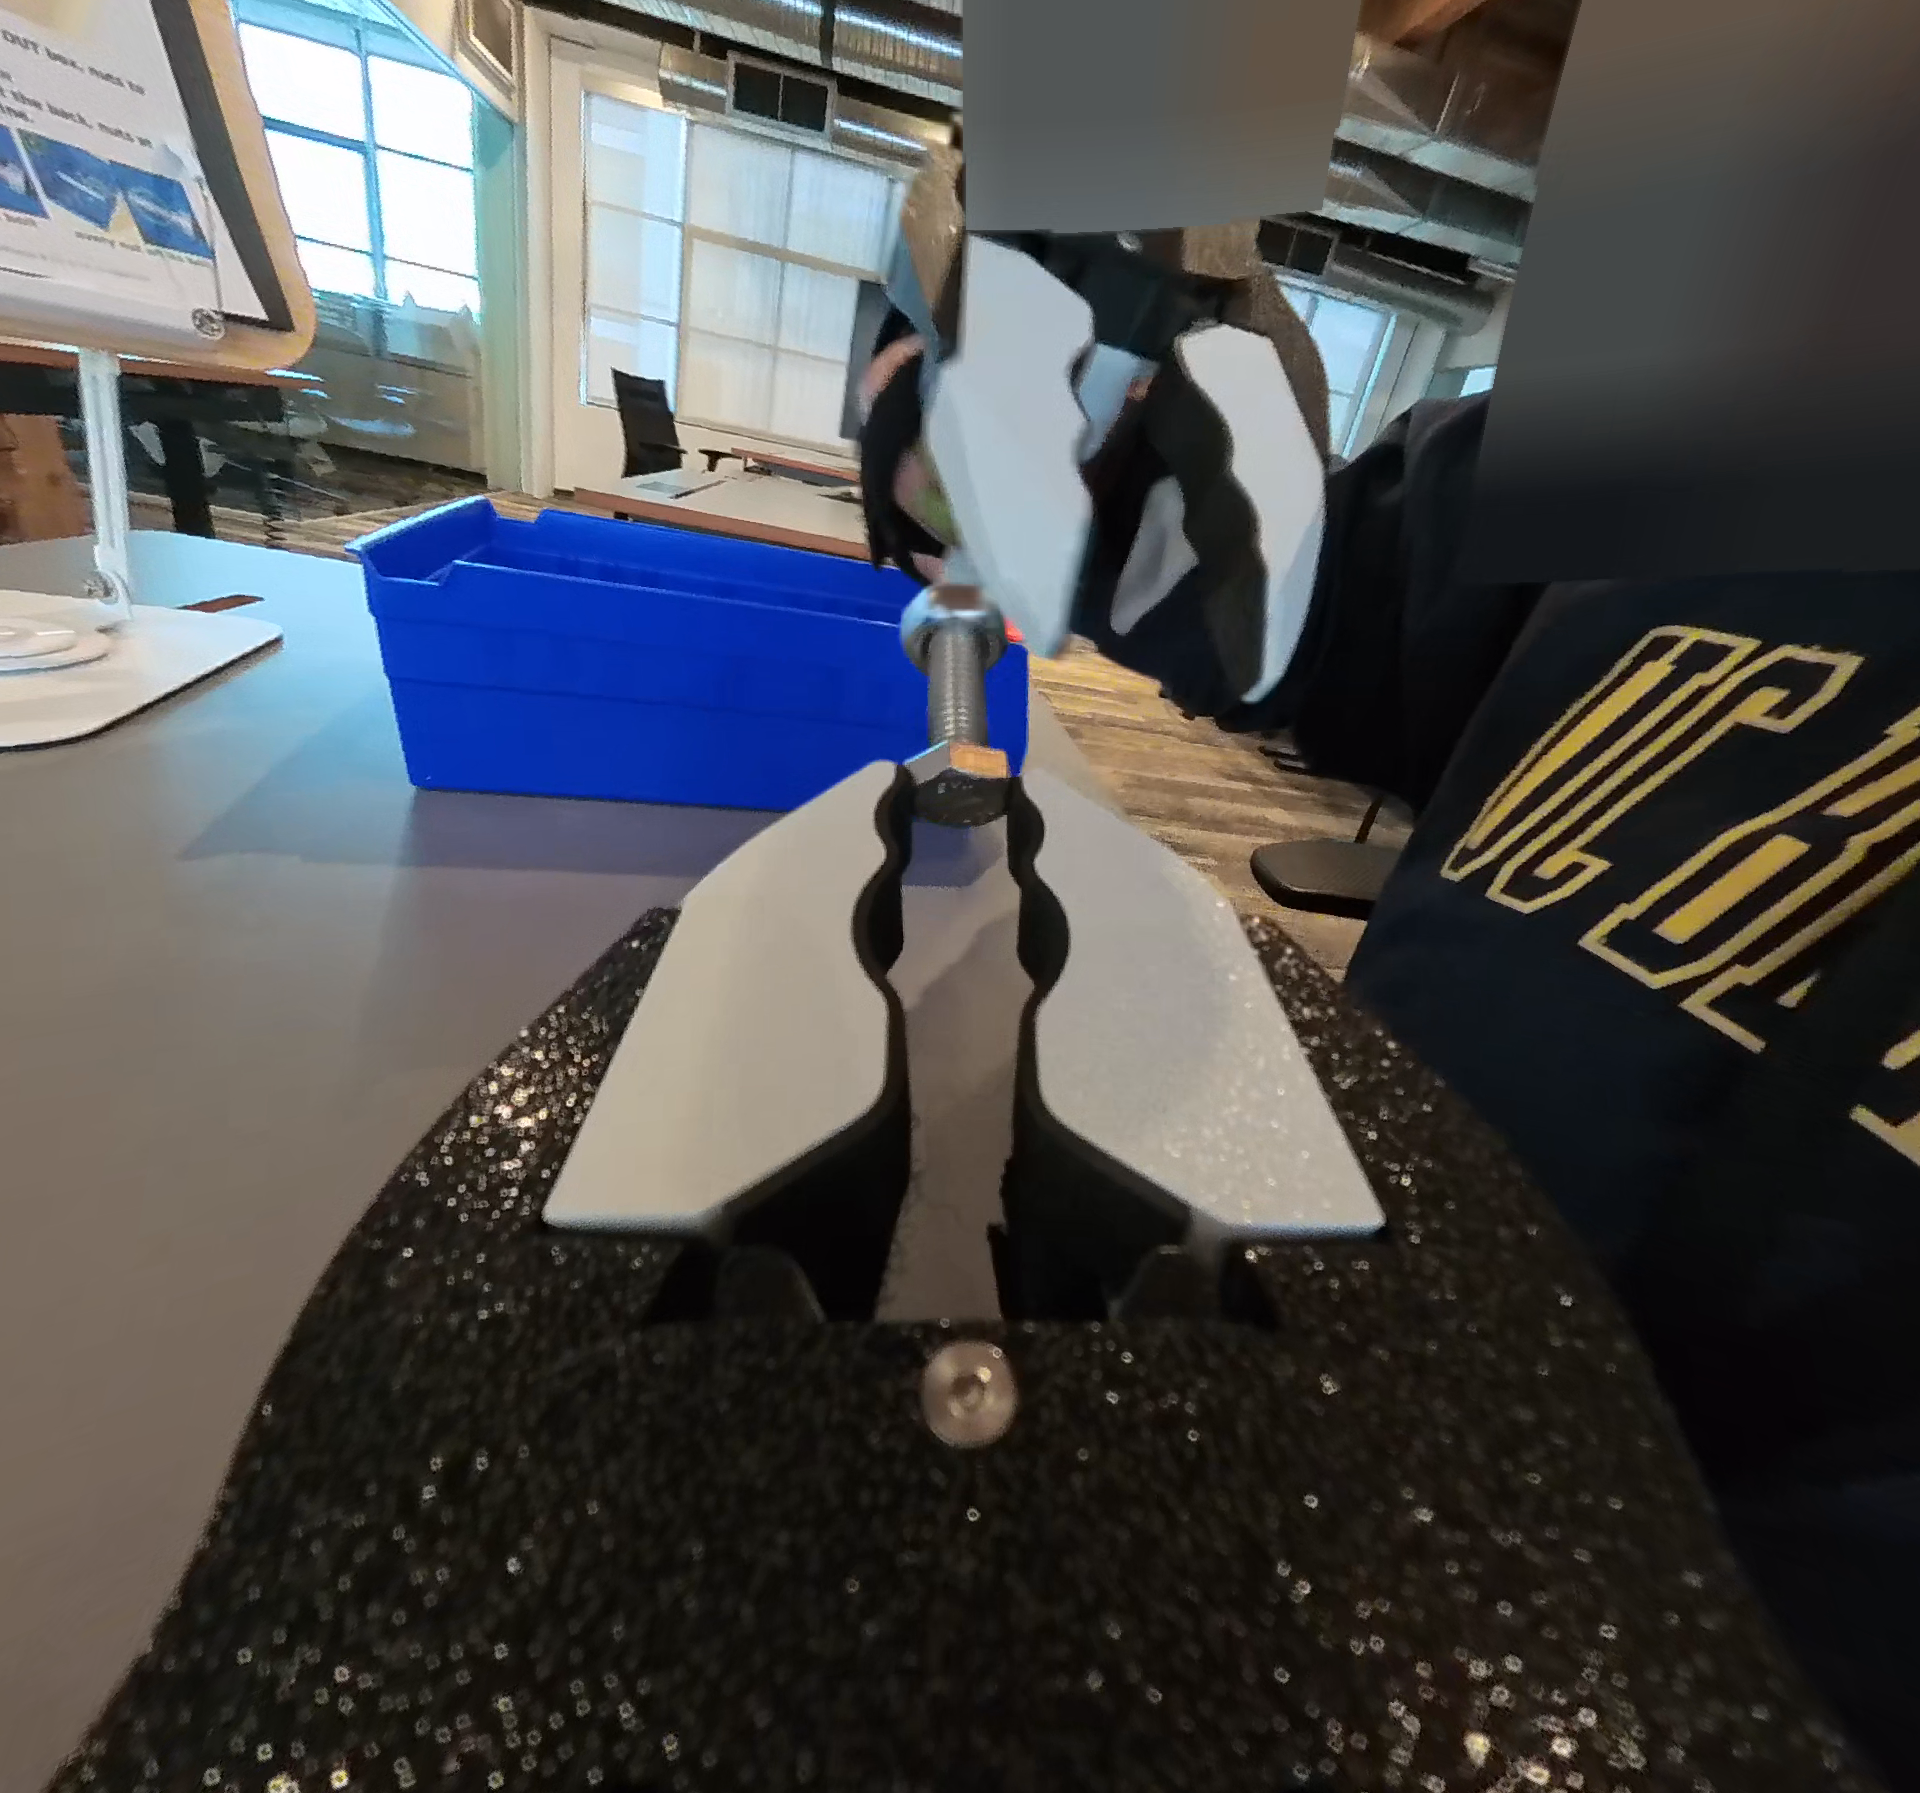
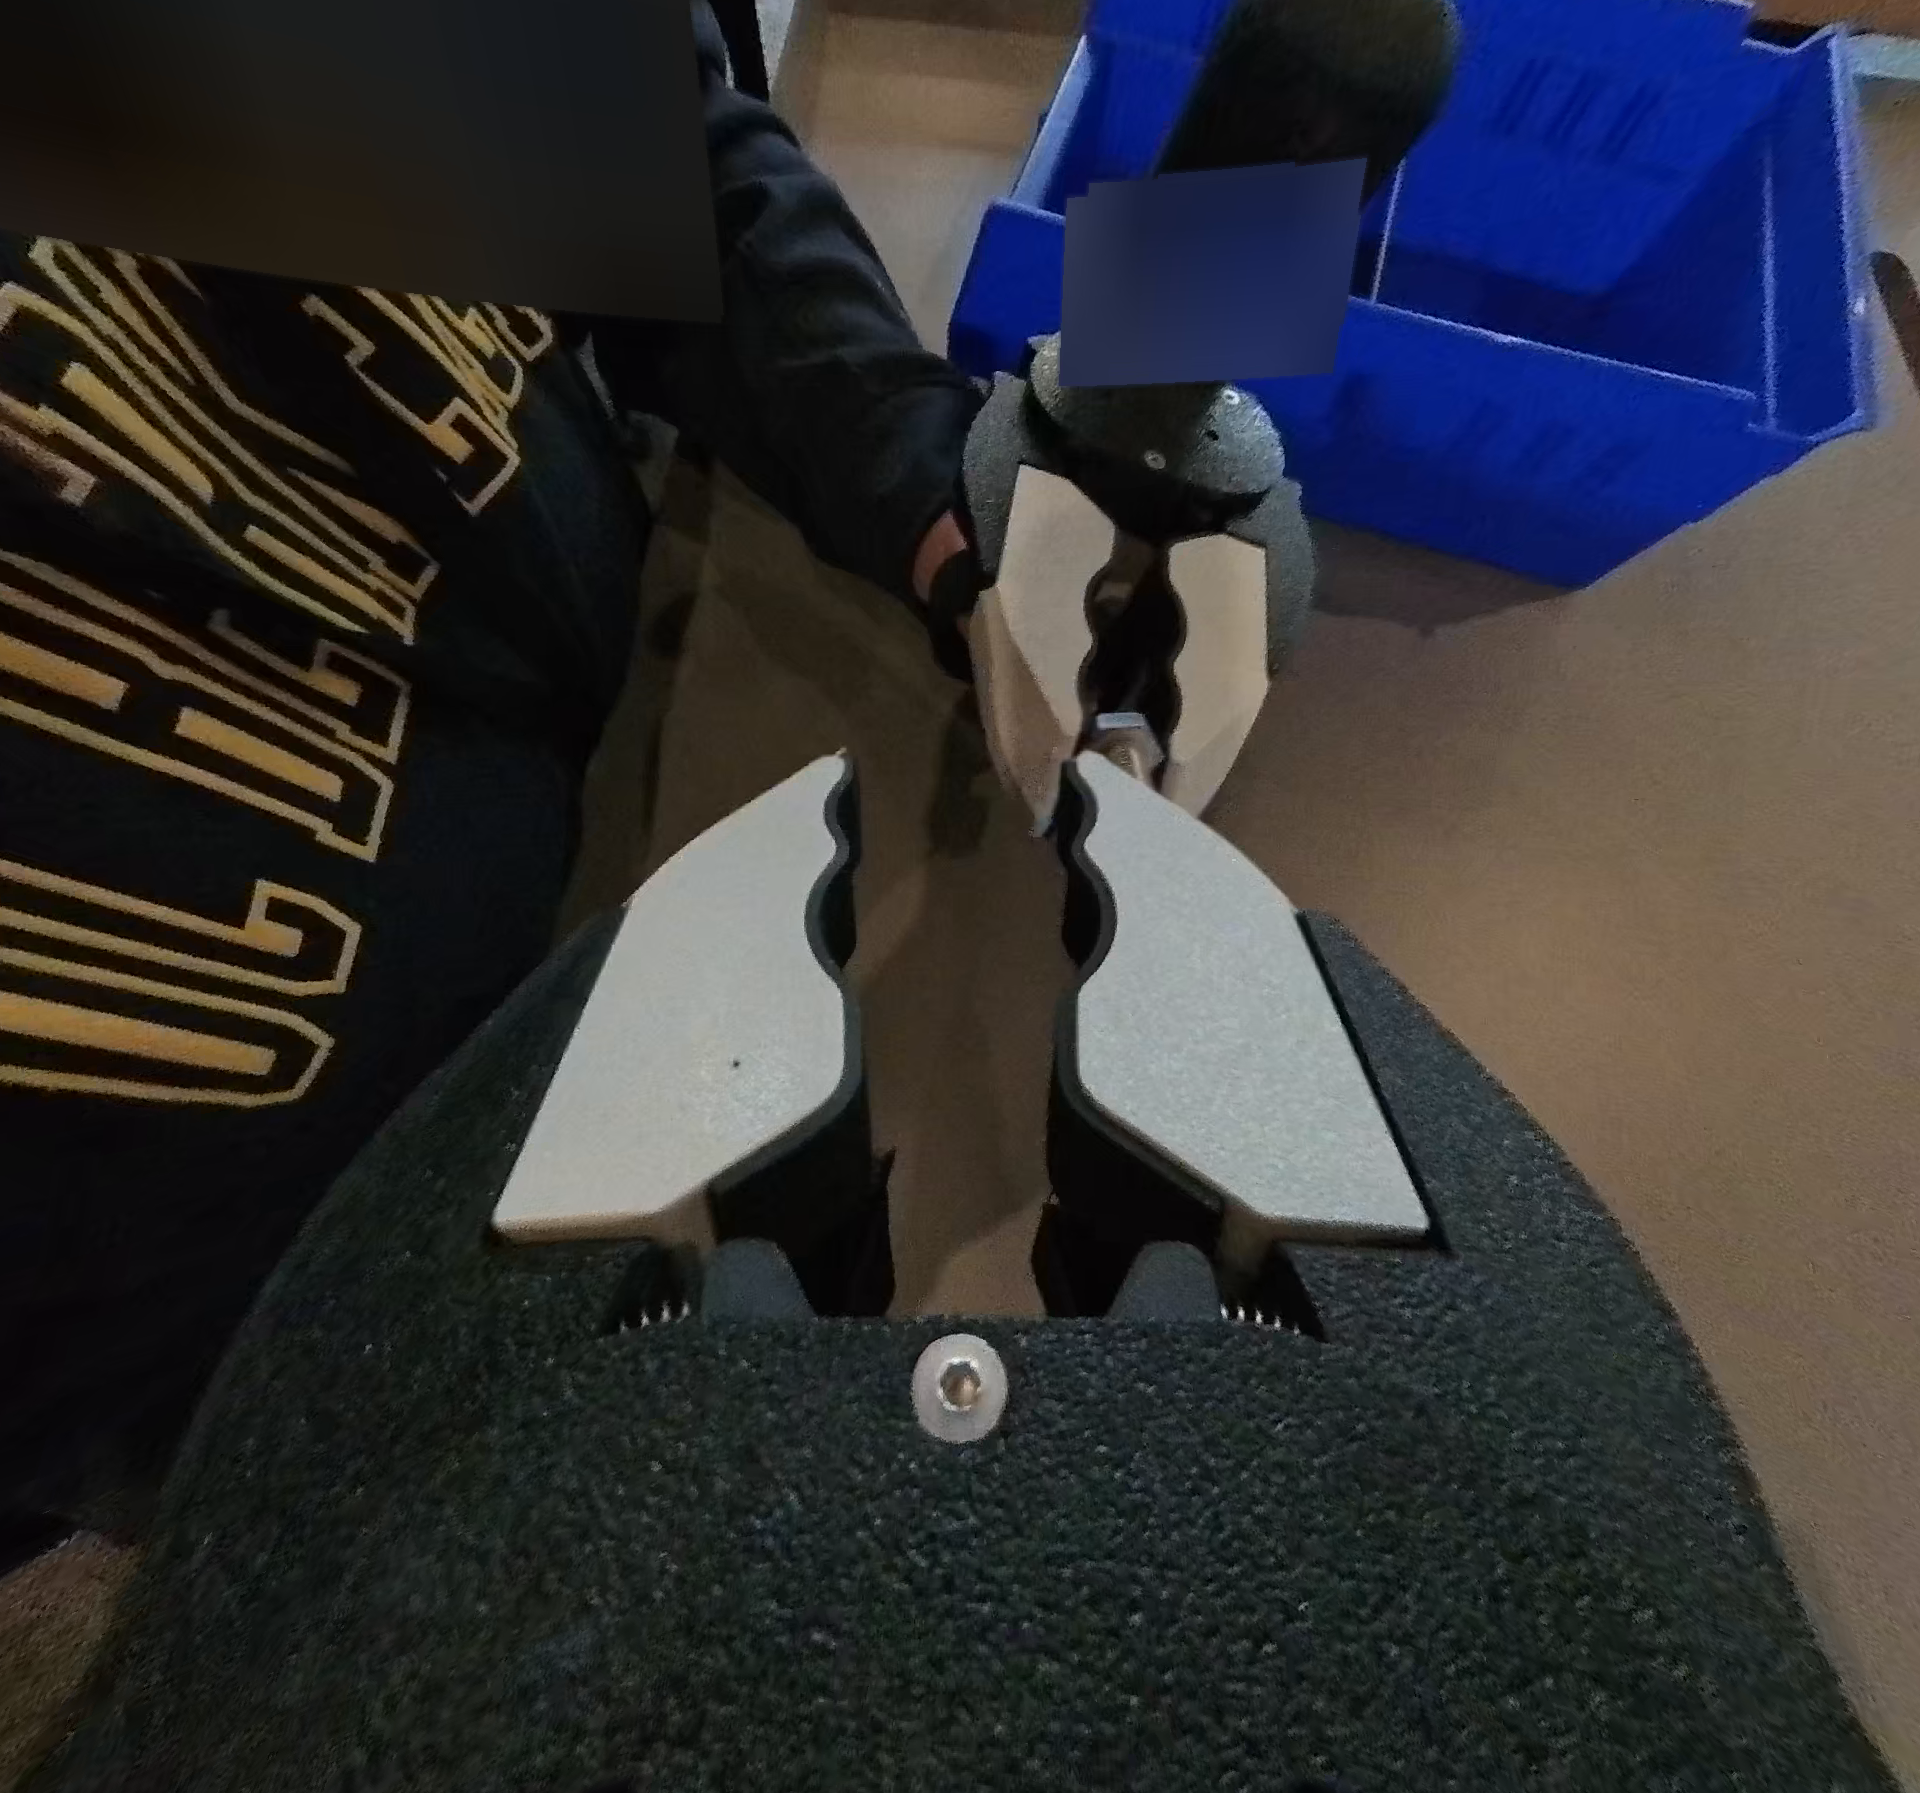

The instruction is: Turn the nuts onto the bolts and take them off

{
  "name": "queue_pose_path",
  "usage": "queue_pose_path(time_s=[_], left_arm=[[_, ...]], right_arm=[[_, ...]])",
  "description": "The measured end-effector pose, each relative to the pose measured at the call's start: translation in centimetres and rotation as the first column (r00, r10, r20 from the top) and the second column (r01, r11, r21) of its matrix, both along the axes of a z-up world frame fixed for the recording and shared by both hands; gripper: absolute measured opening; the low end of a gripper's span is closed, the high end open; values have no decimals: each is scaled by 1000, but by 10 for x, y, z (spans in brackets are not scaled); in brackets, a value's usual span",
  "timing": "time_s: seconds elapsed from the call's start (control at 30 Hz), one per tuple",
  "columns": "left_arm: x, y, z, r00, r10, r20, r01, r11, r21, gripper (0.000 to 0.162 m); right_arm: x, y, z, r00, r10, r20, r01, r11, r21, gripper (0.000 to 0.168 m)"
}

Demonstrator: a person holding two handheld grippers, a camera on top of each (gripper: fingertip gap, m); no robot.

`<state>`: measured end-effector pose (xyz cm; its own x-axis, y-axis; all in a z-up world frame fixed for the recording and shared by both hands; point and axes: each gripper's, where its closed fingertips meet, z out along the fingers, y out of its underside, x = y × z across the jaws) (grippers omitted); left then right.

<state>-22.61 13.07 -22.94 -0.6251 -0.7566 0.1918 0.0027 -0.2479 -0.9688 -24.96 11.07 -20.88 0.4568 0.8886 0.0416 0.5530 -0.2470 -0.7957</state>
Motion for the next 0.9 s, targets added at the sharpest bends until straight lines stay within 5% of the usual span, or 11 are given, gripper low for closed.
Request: queue_pose_path(time_s=[0.5,0.9], left_arm=[[-2,6,4,1000,9,18,-8,999,-40,17],[-4,-3,1,999,-47,10,48,998,-35,17]], right_arm=[[12,0,-21,999,-46,7,46,996,-80,39],[8,13,-6,998,-59,-26,60,997,41,47]])
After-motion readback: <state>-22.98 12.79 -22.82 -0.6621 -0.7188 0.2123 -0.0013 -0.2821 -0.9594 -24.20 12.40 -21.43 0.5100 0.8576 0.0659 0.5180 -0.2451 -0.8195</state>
